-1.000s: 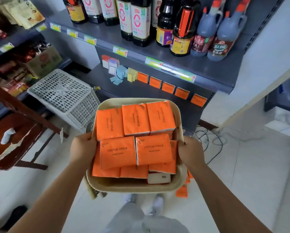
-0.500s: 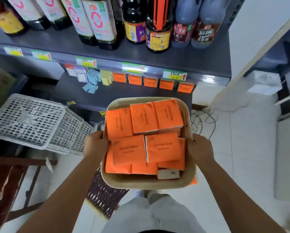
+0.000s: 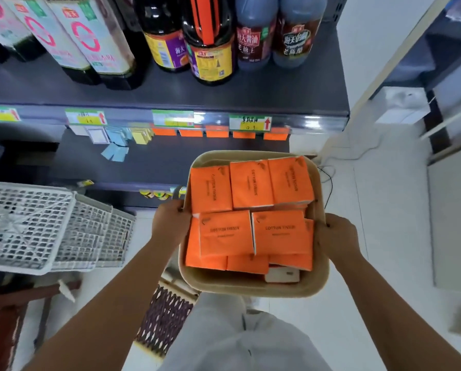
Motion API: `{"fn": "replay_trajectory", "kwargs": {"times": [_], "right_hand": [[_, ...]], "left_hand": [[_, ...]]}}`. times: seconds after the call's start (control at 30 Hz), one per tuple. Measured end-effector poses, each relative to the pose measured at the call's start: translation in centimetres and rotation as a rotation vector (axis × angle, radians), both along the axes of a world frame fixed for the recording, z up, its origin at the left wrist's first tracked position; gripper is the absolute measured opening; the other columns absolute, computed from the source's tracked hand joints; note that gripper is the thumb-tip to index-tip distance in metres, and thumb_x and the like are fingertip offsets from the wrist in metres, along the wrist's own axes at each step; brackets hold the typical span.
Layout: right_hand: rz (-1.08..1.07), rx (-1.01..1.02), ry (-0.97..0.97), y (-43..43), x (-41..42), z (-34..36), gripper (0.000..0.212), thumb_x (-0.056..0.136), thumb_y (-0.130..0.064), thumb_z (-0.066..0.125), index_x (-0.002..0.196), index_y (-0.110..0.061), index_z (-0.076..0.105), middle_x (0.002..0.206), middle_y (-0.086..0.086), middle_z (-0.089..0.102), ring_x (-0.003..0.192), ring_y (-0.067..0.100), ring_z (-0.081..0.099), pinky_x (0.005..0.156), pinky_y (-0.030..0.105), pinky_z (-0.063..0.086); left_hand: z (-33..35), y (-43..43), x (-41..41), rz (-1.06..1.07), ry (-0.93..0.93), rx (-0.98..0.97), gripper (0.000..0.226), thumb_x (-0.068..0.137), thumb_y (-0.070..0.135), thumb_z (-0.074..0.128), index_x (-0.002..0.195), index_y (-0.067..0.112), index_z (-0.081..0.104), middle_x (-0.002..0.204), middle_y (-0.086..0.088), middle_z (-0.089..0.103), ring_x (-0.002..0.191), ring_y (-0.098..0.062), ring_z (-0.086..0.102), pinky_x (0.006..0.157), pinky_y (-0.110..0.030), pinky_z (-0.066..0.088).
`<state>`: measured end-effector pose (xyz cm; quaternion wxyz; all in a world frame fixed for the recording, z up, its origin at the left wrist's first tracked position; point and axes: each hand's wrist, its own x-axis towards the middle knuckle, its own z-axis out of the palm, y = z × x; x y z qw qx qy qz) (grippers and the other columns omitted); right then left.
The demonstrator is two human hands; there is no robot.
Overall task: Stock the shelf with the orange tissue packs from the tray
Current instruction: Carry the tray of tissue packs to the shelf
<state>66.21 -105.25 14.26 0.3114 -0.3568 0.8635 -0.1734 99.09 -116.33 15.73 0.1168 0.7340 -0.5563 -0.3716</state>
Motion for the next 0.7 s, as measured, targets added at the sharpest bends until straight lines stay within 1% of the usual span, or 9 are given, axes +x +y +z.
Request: {"fn": "replay_trajectory", "kwargs": {"times": [0.07,0.17,0.27,0.33,0.4,0.47,0.53,0.63,0.7], "right_hand": [[-0.034,0.013,-0.006,-0.2,-0.2,-0.2,0.037,0.089,-0.033,0.045,0.057,-0.014,0.042,0.052,0.003,0.053,0.053,0.023,0.048,0.056,0.032,0.038],[-0.109,0.039,-0.009,-0.5,-0.1,-0.5,0.033,0.09,-0.024,0.049,0.06,-0.01,0.047,0.056,0.007,0.057,0.055,0.023,0.051,0.055,0.033,0.041],[-0.172,0.039,-0.002,-0.9,0.4,-0.7,0.03,0.089,-0.022,0.049,0.066,-0.004,0.053,0.061,0.012,0.063,0.056,0.024,0.054,0.055,0.034,0.043],[-0.208,0.049,0.005,-1.2,0.9,-0.8,0.034,0.092,-0.027,0.049,0.067,-0.006,0.059,0.06,0.008,0.065,0.06,0.026,0.061,0.055,0.034,0.048],[-0.256,0.053,0.0,-1.6,1.6,-1.1,0.038,0.093,-0.034,0.049,0.067,-0.009,0.062,0.061,0.004,0.066,0.064,0.026,0.063,0.058,0.035,0.049],[-0.312,0.059,-0.002,-1.8,2.3,-1.9,0.037,0.091,-0.036,0.049,0.068,-0.01,0.063,0.062,0.001,0.066,0.065,0.024,0.062,0.058,0.036,0.049],[-0.364,0.058,0.001,-1.7,3.0,-3.0,0.039,0.092,-0.037,0.05,0.063,-0.012,0.059,0.058,-0.001,0.062,0.061,0.023,0.058,0.053,0.033,0.043],[-0.415,0.06,-0.027,-1.3,4.0,-4.3,0.045,0.093,-0.045,0.052,0.065,-0.01,0.061,0.057,0.001,0.063,0.062,0.024,0.06,0.054,0.032,0.042],[-0.402,0.057,-0.035,-0.6,4.3,-5.4,0.04,0.091,-0.039,0.054,0.068,-0.007,0.063,0.06,0.003,0.064,0.067,0.027,0.062,0.057,0.033,0.044]], "left_hand": [[-0.7,-1.1,-0.5,-0.029,0.018,0.005,0.029,0.095,0.013,0.053,0.071,0.005,0.067,0.067,-0.017,0.068,0.059,-0.028,0.061,0.058,-0.032,0.045],[-1.5,-2.7,-0.9,-0.115,-0.047,-0.008,0.033,0.099,0.015,0.05,0.072,0.002,0.065,0.067,-0.016,0.067,0.056,-0.023,0.057,0.054,-0.027,0.041],[-2.6,-4.4,-1.0,-0.159,-0.049,-0.021,0.039,0.102,0.018,0.046,0.067,0.004,0.055,0.059,-0.01,0.059,0.054,-0.023,0.052,0.053,-0.028,0.036],[-3.3,-5.6,-1.0,-0.194,-0.041,-0.013,0.043,0.106,0.022,0.044,0.067,0.006,0.053,0.059,-0.009,0.057,0.056,-0.025,0.052,0.055,-0.03,0.038],[-4.1,-6.8,-0.8,-0.23,0.004,-0.017,0.041,0.102,0.023,0.048,0.062,0.012,0.048,0.056,-0.006,0.052,0.057,-0.028,0.048,0.056,-0.033,0.036],[-4.8,-8.0,-0.6,-0.253,0.079,0.001,0.033,0.088,0.027,0.05,0.057,0.017,0.041,0.053,-0.001,0.046,0.057,-0.026,0.041,0.058,-0.034,0.031],[-5.7,-9.2,-0.3,-0.285,0.131,0.026,0.027,0.08,0.025,0.052,0.055,0.019,0.042,0.05,0.004,0.044,0.058,-0.022,0.037,0.059,-0.035,0.029],[-7.3,-9.7,0.6,-0.325,0.144,0.036,0.03,0.083,0.014,0.056,0.057,0.021,0.045,0.051,0.007,0.046,0.06,-0.018,0.036,0.06,-0.034,0.031],[-8.6,-9.1,1.2,-0.326,0.138,0.023,0.027,0.084,0.011,0.055,0.06,0.016,0.041,0.054,0.004,0.045,0.061,-0.018,0.035,0.061,-0.037,0.031]]}}
